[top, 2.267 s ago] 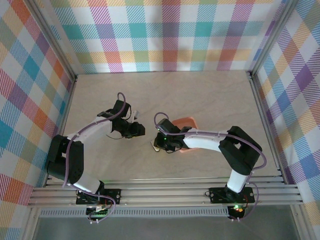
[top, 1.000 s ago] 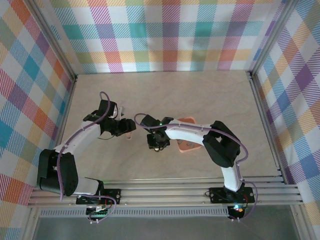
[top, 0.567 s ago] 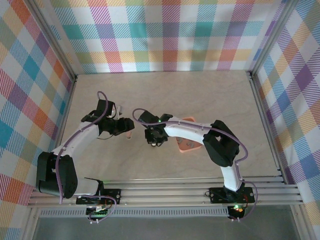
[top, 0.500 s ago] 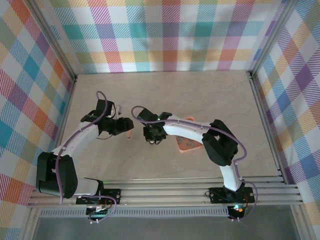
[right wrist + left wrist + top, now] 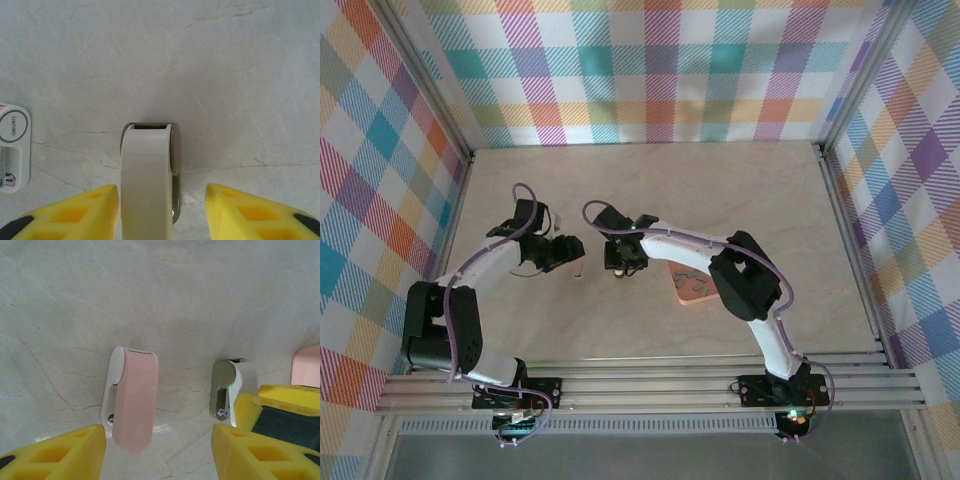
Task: Load the staples into the stapler
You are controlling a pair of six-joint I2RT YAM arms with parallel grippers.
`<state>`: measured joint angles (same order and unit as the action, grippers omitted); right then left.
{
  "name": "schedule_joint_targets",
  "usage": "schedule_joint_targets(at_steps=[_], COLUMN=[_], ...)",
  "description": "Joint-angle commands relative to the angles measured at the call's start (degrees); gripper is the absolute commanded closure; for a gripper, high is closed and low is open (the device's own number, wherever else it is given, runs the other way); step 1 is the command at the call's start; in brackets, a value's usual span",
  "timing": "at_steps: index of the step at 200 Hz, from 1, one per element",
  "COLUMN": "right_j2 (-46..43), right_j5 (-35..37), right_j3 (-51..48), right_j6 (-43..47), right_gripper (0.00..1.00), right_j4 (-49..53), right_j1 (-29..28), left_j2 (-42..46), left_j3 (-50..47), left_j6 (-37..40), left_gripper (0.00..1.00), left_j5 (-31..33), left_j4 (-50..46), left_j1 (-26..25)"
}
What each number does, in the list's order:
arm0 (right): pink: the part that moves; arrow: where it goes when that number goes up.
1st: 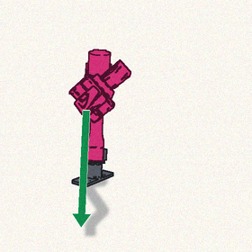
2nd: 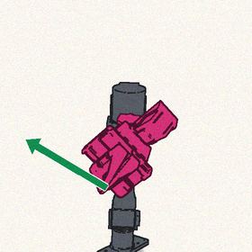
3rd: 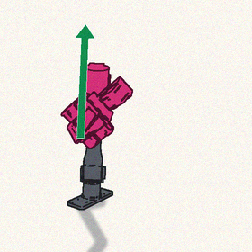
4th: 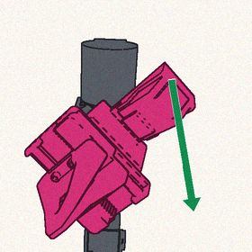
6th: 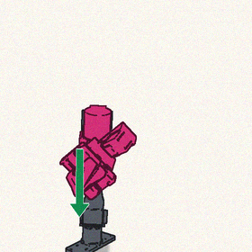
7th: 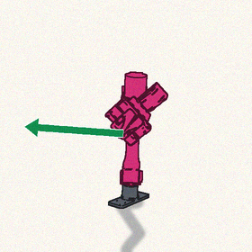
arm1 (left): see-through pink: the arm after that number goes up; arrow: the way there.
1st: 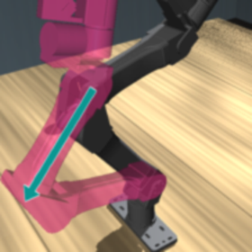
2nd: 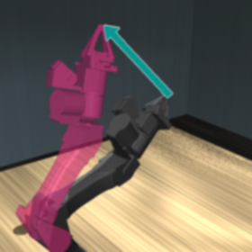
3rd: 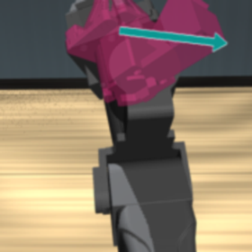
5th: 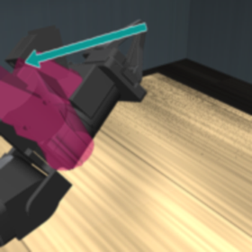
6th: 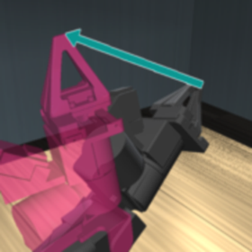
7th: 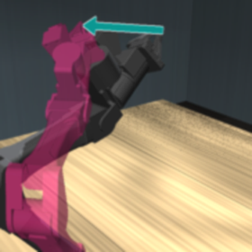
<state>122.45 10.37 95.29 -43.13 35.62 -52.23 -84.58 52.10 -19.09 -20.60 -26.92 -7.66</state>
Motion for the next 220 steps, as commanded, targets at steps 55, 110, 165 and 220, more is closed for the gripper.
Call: schedule_joint_targets(at_steps=[55, 110, 165, 220], right_j2=[-20.3, -28.0, -33.2, -35.0], right_j5=[5.4, 5.8, 7.2, 7.2], right_j3=[-12.9, -19.6, -23.9, -25.7], right_j6=[1.7, 1.1, 0.6, 0.2], right_gripper=[0.41, 0.41, 0.41, 0.42], right_j4=[-6.4, -7.4, -9.2, -10.2], right_j1=[0.3, 0.9, 1.1, 1.2], left_j2=[-7.1, -12.2, -14.6, -17.0], left_j3=[2.1, 3.8, 5.3, 7.4], left_j6=[0.1, 0.6, 0.9, 0.8], left_gripper=[0.40, 0.43, 0.52, 0.63], left_j5=[-1.6, -3.1, -2.7, -2.6], left_j4=[1.5, 2.6, 2.4, 2.2], left_j1=[0.3, -1.2, -3.9, -7.9])
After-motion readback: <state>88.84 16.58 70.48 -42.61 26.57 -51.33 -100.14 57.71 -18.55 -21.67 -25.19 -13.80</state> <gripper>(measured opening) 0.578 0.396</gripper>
